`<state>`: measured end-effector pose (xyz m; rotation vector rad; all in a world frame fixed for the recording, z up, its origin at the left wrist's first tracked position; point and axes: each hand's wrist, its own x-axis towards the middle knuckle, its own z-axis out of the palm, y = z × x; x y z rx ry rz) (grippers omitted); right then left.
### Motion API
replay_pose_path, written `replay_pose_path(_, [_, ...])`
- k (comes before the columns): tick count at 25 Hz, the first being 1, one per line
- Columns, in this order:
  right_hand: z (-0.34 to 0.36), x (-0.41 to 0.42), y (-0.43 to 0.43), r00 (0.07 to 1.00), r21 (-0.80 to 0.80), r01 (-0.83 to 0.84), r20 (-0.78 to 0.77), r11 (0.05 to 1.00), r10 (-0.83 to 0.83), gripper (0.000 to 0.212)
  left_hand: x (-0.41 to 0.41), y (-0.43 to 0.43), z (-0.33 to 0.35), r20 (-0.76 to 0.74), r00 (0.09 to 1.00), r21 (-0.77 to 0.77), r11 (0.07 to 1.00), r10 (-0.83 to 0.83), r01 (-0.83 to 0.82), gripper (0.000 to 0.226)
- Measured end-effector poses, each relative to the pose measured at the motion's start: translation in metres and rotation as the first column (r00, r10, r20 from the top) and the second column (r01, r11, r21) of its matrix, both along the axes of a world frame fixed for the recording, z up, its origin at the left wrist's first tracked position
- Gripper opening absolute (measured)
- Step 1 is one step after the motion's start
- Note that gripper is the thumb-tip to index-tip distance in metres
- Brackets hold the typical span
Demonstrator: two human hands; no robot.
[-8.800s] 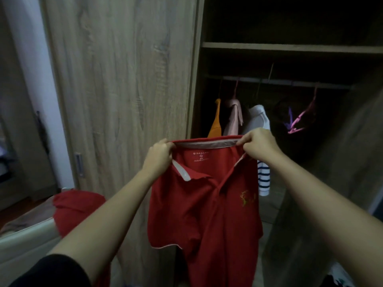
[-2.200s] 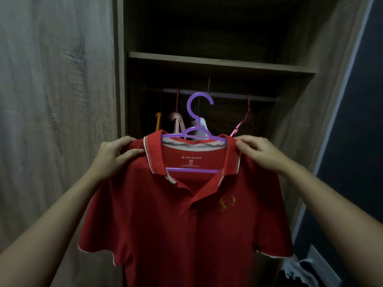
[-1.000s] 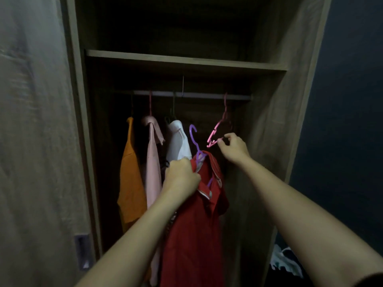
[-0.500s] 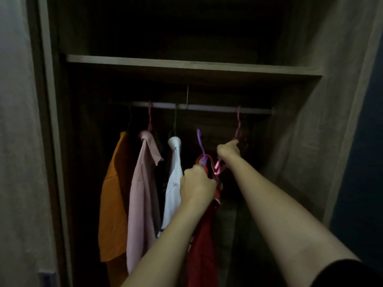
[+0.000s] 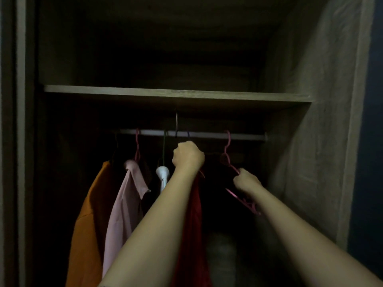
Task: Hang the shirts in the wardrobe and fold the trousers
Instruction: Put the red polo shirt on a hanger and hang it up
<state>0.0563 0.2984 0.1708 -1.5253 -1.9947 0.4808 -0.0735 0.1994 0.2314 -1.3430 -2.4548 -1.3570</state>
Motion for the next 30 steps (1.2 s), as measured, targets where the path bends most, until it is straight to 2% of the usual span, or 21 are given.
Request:
replay_pose_path(5, [-0.002,0.011,0.003,0.999,0.012,-0.010,0.037,1.000,0.010,0.044,0.002,0.027,-0.010,0.173,0.985,-0.029,0.999,-0.023,0.028,0.040])
replay_pose_path(9, [0.000,0.021,0.002,0.998,-0.001,0.025,0.056,1.000,-0.025,0.047,0.011,0.038,-0.025,0.141,0.989,-0.113,0.992,-0.047,0.063,0.039])
replay_pose_path(10, [0.000,0.022,-0.003,0.994,0.044,0.062,0.093,0.997,-0.066,0.048,0.012,0.036,-0.023,0.100,0.993,-0.130,0.989,-0.055,0.068,0.041])
replay_pose_path(12, [-0.001,0.018,-0.016,0.990,0.331,0.093,0.070,0.939,-0.122,0.049,0.011,0.025,-0.018,-0.046,0.999,-0.126,0.992,-0.014,0.008,0.044])
replay_pose_path(13, [-0.005,0.013,-0.023,0.999,0.500,0.032,-0.008,0.865,-0.033,0.046,0.007,0.017,-0.017,-0.141,0.989,-0.089,0.995,0.040,-0.053,0.044])
replay_pose_path(14, [-0.009,0.006,-0.034,0.989,0.598,-0.056,-0.077,0.799,0.127,0.045,0.003,0.008,-0.018,-0.234,0.967,-0.047,0.992,0.105,-0.119,0.043])
replay_pose_path(15, [-0.014,-0.003,-0.044,0.955,0.605,-0.156,-0.109,0.781,0.276,0.046,-0.002,-0.001,-0.023,-0.310,0.936,-0.020,0.984,0.164,-0.179,0.043])
replay_pose_path(17, [-0.025,-0.024,-0.062,0.888,0.463,-0.328,-0.147,0.823,0.436,0.056,-0.013,-0.016,-0.044,-0.348,0.916,-0.031,0.973,0.202,-0.227,0.046])
replay_pose_path(19, [-0.040,-0.041,-0.072,0.900,0.344,-0.348,-0.139,0.872,0.413,0.067,-0.026,-0.028,-0.069,-0.257,0.956,-0.028,0.988,0.141,-0.153,0.057])
replay_pose_path(21, [-0.054,-0.047,-0.079,0.933,0.359,-0.264,-0.142,0.895,0.332,0.076,-0.039,-0.051,-0.095,-0.180,0.972,0.100,0.986,0.150,-0.134,0.062])
replay_pose_path(23, [-0.066,-0.043,-0.086,0.936,0.360,-0.198,-0.206,0.912,0.285,0.076,-0.047,-0.073,-0.121,-0.115,0.967,0.202,0.959,0.226,-0.200,0.064])
replay_pose_path(26, [-0.098,-0.032,-0.103,0.933,0.344,-0.171,-0.245,0.923,0.264,0.070,-0.030,-0.095,-0.169,-0.092,0.983,0.096,0.984,0.157,-0.148,0.055])
replay_pose_path(28, [-0.128,-0.028,-0.118,0.927,0.332,-0.180,-0.258,0.926,0.273,0.064,-0.014,-0.105,-0.200,-0.083,0.990,0.026,0.993,0.113,-0.111,0.038])
replay_pose_path(30, [-0.159,-0.024,-0.133,0.914,0.330,-0.183,-0.289,0.926,0.284,0.053,-0.007,-0.115,-0.227,-0.025,0.993,0.026,0.993,0.119,-0.118,0.023])
